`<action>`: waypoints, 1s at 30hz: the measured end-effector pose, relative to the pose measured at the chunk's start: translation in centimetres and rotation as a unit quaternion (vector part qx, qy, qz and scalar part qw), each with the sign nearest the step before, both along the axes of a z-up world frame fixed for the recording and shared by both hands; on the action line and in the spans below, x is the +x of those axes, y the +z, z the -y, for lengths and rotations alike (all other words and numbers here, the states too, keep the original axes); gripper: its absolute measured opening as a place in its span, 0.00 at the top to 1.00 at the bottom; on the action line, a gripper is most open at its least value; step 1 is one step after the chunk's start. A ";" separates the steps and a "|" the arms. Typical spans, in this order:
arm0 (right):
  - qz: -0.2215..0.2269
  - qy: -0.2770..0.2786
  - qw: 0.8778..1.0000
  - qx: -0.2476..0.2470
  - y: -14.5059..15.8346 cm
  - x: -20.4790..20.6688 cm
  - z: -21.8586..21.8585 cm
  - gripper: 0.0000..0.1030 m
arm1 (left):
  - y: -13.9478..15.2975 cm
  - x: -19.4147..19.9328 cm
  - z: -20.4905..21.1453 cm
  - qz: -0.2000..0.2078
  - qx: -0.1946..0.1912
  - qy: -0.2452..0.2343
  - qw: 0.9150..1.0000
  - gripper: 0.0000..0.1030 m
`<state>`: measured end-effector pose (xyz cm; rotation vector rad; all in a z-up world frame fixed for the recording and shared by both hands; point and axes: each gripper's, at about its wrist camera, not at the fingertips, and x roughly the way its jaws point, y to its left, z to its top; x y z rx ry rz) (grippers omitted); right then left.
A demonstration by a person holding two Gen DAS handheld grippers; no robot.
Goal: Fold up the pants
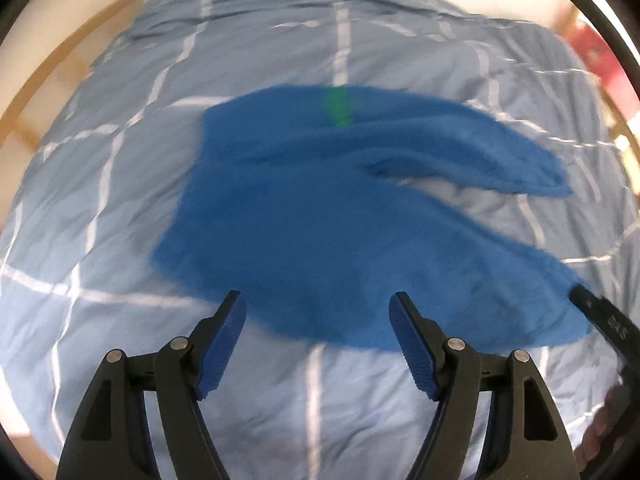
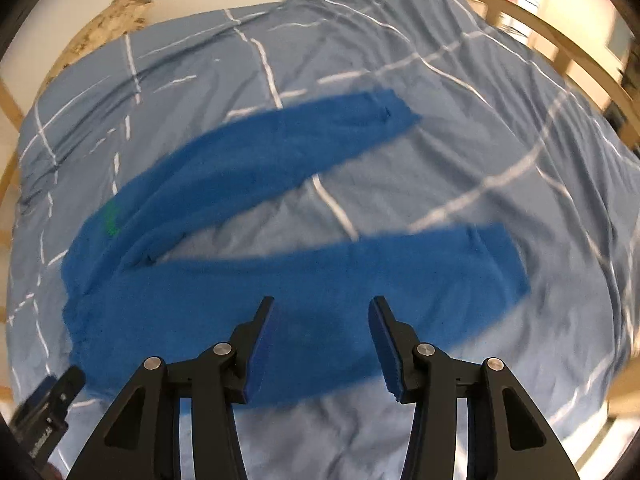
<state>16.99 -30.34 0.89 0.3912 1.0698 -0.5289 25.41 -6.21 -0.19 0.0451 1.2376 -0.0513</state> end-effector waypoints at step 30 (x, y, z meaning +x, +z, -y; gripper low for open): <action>-0.021 -0.110 0.992 0.051 -11.3 -3.3 -2.0 0.59 | -10.5 1.2 -4.8 -0.004 -0.008 0.063 0.998 0.39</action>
